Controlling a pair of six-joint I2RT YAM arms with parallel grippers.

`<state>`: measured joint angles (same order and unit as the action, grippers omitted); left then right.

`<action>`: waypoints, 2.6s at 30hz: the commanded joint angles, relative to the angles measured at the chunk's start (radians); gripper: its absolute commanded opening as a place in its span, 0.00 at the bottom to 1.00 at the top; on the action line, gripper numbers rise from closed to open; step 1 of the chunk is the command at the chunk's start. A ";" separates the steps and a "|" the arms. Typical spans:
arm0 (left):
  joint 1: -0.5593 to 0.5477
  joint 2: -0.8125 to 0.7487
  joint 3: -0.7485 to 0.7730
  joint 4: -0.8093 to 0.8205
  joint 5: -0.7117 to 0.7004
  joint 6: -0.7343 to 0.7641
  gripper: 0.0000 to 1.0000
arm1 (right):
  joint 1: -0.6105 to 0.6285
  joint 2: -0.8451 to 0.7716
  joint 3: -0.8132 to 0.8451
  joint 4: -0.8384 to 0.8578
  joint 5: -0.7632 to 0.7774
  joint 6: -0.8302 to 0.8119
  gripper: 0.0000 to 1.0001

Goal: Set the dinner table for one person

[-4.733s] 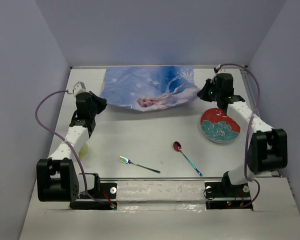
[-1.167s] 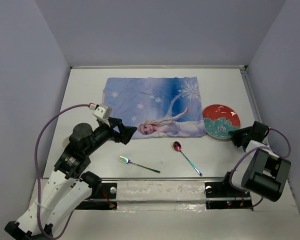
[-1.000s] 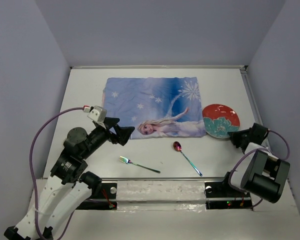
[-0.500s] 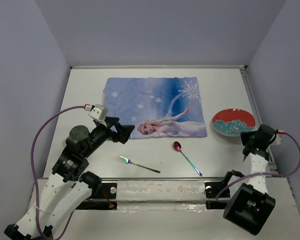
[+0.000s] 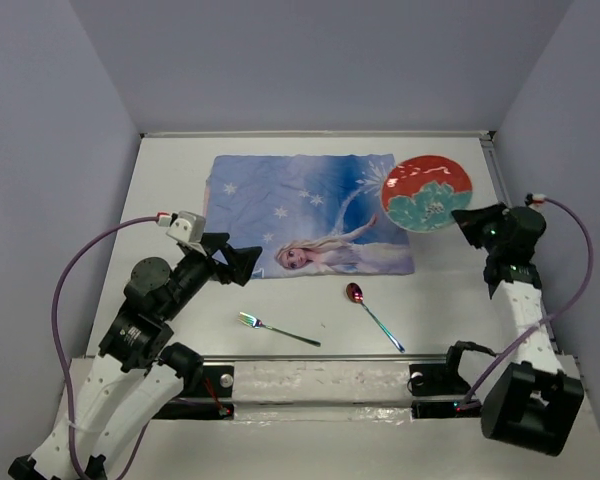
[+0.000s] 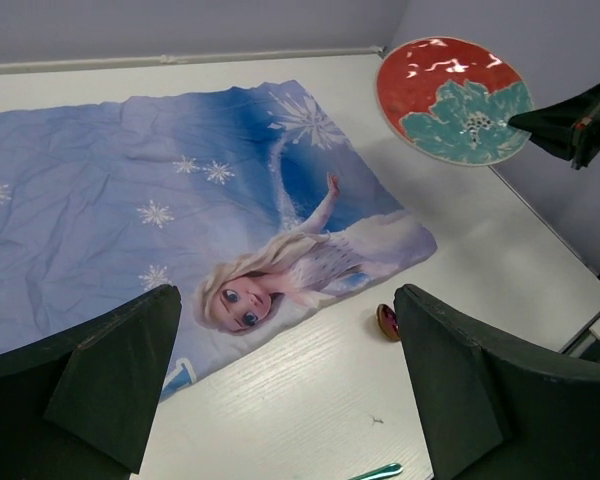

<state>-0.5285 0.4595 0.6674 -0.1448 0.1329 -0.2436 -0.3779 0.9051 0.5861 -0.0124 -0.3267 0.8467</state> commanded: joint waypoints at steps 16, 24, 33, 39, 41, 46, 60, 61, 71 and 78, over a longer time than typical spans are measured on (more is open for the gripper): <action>0.041 -0.035 0.018 -0.001 -0.162 0.012 0.99 | 0.697 0.735 0.532 0.525 -0.107 0.084 0.00; 0.055 -0.028 0.018 -0.009 -0.174 0.007 0.99 | 0.740 0.910 0.661 0.451 -0.092 0.086 0.00; 0.058 -0.027 0.017 -0.010 -0.174 0.006 0.99 | 0.751 0.985 0.609 0.474 -0.072 0.088 0.00; 0.058 -0.031 0.015 -0.013 -0.180 0.004 0.99 | 0.751 1.049 0.606 0.465 -0.083 0.074 0.06; 0.058 -0.033 0.015 -0.012 -0.179 0.004 0.99 | 0.751 1.060 0.589 0.451 -0.086 0.063 0.16; 0.059 -0.032 0.017 -0.013 -0.180 0.006 0.99 | 0.751 1.029 0.558 0.340 -0.026 0.000 0.50; 0.065 -0.067 0.023 0.007 -0.285 -0.019 0.99 | 0.833 0.736 0.586 0.107 0.092 -0.322 0.86; 0.065 -0.068 0.023 0.010 -0.302 -0.022 0.99 | 0.856 0.732 0.593 0.112 0.068 -0.339 0.86; 0.065 -0.076 0.228 -0.022 -0.424 -0.065 0.99 | 1.252 1.037 0.973 0.098 -0.110 -0.454 0.85; 0.064 -0.091 0.319 0.004 -0.444 -0.050 0.99 | 1.430 1.326 1.338 0.042 0.005 -0.387 0.87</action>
<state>-0.4690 0.3679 0.9375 -0.1944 -0.2867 -0.3019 0.9802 2.1227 1.7149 0.0647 -0.3695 0.4412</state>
